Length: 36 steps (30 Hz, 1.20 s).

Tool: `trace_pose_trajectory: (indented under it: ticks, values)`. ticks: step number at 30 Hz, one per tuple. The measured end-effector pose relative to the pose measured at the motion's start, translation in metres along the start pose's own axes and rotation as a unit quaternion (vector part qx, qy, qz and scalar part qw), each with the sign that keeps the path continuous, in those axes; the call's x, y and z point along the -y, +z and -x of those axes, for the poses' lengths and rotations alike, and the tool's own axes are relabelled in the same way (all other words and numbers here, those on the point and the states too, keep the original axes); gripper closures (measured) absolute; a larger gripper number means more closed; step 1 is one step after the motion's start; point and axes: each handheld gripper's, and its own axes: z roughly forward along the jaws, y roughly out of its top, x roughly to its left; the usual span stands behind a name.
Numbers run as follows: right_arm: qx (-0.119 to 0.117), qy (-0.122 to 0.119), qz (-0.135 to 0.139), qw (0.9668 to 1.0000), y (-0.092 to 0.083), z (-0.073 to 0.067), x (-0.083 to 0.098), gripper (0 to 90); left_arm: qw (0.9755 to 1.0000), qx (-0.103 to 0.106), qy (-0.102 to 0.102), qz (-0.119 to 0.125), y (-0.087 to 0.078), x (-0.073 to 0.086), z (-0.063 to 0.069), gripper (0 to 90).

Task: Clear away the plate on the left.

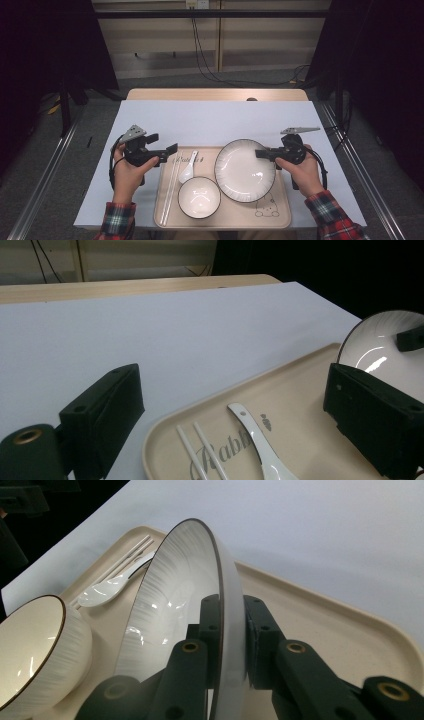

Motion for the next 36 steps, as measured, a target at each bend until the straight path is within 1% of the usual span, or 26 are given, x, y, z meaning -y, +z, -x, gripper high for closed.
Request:
trace_pose_trajectory:
  ticks: [3,8,10,12,13,15,16,18,19,22,23,25,26,27,29,36]
  values:
    - [0.018,0.002,0.002,0.9998,0.001,0.001,0.001,82.0,1.0000,-0.001,-0.001,0.000,0.000,0.000,-0.001,9.0]
    - [0.031,-0.003,0.011,0.9994,0.003,0.003,0.002,82.6,1.0000,0.003,0.001,-0.001,0.001,0.001,-0.003,9.0]
    - [0.038,-0.007,0.012,0.9992,0.004,0.004,0.002,83.0,1.0000,0.001,-0.002,-0.001,0.001,0.002,-0.003,9.0]
    - [0.046,-0.012,0.011,0.9988,0.005,0.005,0.003,83.4,1.0000,-0.002,-0.001,-0.002,0.000,0.002,-0.002,9.0]
    - [0.050,-0.015,0.012,0.9986,0.005,0.005,0.003,83.6,1.0000,0.001,-0.001,-0.001,-0.001,0.002,-0.003,9.0]
    - [0.057,-0.020,0.014,0.9981,0.006,0.006,0.003,83.9,1.0000,-0.003,0.000,-0.001,-0.002,0.002,-0.003,9.0]
    - [0.058,-0.023,0.014,0.9979,0.006,0.006,0.003,84.0,1.0000,0.000,-0.001,0.000,-0.003,0.003,-0.003,9.0]
    - [0.057,-0.022,0.014,0.9980,0.007,0.008,0.003,84.1,1.0000,-0.001,-0.003,0.001,-0.004,0.003,-0.003,9.0]
    - [0.056,-0.018,0.013,0.9982,0.008,0.008,0.002,84.1,1.0000,-0.003,-0.002,0.001,-0.004,0.003,-0.003,9.0]
    - [0.053,-0.018,0.011,0.9984,0.009,0.010,0.002,84.0,1.0000,-0.009,-0.003,-0.001,-0.005,0.004,-0.003,9.0]
    - [0.052,-0.018,0.010,0.9984,0.008,0.010,0.002,83.9,1.0000,-0.006,-0.002,-0.002,-0.005,0.004,-0.003,9.0]
    - [0.056,-0.027,0.011,0.9980,0.008,0.011,0.003,84.0,1.0000,-0.008,-0.003,-0.002,-0.006,0.004,-0.002,9.0]
    - [0.056,-0.029,0.012,0.9980,0.008,0.011,0.003,84.1,1.0000,-0.005,-0.002,0.000,-0.007,0.005,-0.002,9.0]
    - [0.059,-0.030,0.014,0.9977,0.008,0.010,0.003,84.2,1.0000,-0.009,-0.001,-0.002,-0.007,0.005,-0.002,9.0]
    - [0.062,-0.036,0.017,0.9973,0.008,0.009,0.003,84.1,0.9999,-0.010,-0.004,0.000,-0.008,0.006,-0.002,9.0]
    - [0.064,-0.040,0.019,0.9970,0.009,0.010,0.004,84.1,0.9999,-0.009,-0.005,0.000,-0.010,0.006,-0.003,9.0]
